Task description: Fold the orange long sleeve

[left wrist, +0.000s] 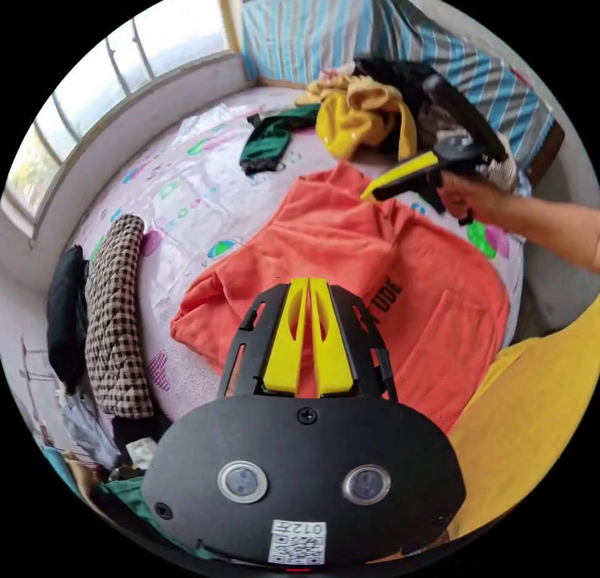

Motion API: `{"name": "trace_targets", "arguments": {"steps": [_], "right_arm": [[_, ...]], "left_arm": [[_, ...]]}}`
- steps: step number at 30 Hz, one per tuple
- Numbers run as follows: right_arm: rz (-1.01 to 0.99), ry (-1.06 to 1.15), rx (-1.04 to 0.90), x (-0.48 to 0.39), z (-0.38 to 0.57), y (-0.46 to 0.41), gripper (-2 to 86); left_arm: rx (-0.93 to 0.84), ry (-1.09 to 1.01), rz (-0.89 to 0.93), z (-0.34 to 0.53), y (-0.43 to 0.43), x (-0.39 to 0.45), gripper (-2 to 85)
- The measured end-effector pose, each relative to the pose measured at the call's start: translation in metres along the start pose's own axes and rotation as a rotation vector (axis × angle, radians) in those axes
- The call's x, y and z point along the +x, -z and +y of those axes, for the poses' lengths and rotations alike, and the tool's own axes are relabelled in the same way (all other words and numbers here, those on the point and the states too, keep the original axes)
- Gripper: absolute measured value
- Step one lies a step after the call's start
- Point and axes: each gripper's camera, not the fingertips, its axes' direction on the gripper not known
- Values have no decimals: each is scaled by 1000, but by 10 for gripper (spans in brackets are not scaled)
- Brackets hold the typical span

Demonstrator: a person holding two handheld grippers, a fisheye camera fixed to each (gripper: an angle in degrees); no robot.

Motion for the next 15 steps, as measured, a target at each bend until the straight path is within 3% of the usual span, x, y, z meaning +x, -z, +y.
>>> {"name": "trace_targets", "arguments": {"steps": [3, 10, 15], "right_arm": [[108, -12, -107, 15, 11, -28, 0], [-158, -209, -66, 75, 41, -34, -1], [-215, -256, 36, 85, 55, 2, 1]], "left_arm": [[-116, -78, -49, 20, -44, 21, 2], [-55, -111, -129, 40, -70, 40, 0], [-33, -25, -92, 51, -45, 27, 2]]}}
